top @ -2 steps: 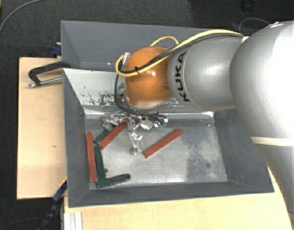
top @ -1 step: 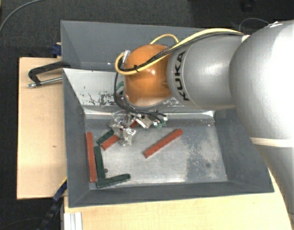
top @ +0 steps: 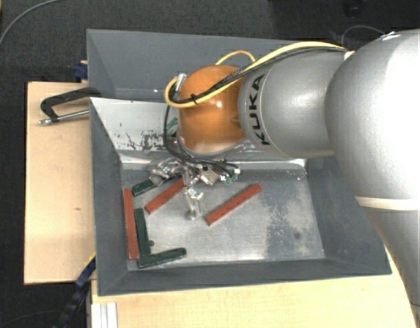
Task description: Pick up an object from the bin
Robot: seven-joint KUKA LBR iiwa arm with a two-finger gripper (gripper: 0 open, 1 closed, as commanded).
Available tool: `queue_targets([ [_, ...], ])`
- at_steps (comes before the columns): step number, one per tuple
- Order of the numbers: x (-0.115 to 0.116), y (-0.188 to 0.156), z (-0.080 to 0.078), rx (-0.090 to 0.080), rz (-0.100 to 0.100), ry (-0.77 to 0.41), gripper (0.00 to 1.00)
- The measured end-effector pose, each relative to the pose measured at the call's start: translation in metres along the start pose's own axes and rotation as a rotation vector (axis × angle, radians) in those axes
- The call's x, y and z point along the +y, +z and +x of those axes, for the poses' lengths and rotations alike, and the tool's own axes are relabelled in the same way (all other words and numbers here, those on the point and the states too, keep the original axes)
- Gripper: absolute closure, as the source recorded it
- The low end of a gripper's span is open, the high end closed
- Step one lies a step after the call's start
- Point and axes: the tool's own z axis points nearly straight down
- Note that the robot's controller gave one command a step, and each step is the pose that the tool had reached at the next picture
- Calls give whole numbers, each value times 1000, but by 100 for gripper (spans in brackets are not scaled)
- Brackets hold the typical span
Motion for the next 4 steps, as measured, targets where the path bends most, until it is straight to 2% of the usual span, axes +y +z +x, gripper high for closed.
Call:
queue_targets([
  [1,0,-4,-3,-10,2,0,100],
  [2,0,-1,0,-2,1,0,0],
  [3,0,-3,-3,-10,3,0,100],
  [4,0,0,0,-1,1,0,0],
])
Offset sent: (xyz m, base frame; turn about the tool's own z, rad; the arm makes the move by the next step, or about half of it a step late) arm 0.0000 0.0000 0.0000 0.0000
